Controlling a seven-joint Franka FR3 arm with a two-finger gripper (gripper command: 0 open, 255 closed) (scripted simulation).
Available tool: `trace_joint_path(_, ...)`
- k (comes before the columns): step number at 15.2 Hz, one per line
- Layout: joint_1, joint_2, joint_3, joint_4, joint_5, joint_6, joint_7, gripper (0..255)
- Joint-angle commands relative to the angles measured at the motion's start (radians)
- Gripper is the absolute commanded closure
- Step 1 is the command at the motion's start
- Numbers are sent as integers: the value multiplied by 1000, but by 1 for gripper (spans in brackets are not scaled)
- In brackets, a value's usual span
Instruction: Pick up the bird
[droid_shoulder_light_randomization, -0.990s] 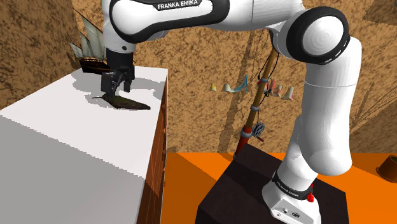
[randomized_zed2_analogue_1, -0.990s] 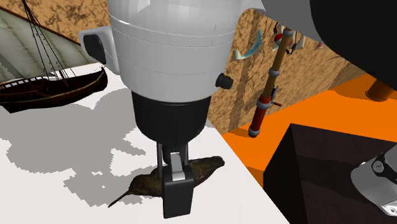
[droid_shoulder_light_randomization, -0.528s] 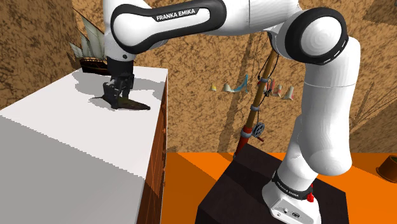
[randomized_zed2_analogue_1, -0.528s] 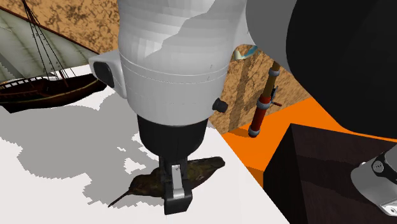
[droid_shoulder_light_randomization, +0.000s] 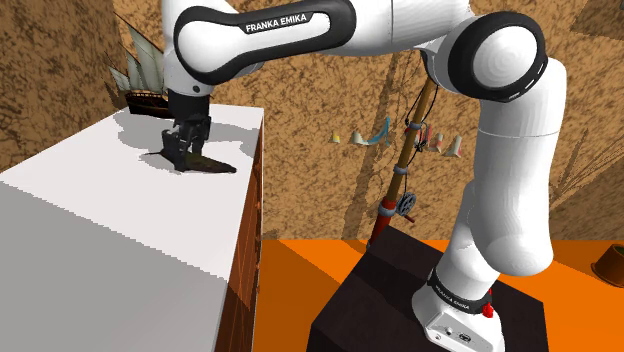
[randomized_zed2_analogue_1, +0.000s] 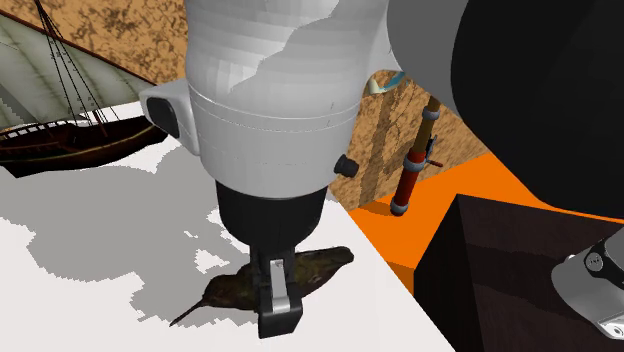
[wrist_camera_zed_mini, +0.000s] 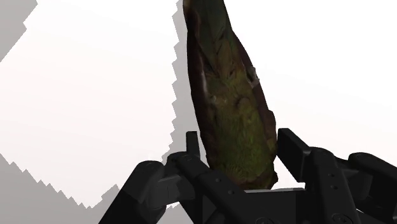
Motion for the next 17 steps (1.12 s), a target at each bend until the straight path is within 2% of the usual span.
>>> trace_joint_path(1, -1, -1, 0, 11, 0, -13, -1, 255)
trace_joint_path(15, 5, 6, 2, 211, -1, -205, 2, 255)
trace_joint_path(17, 5, 7, 2, 213, -1, -207, 2, 255)
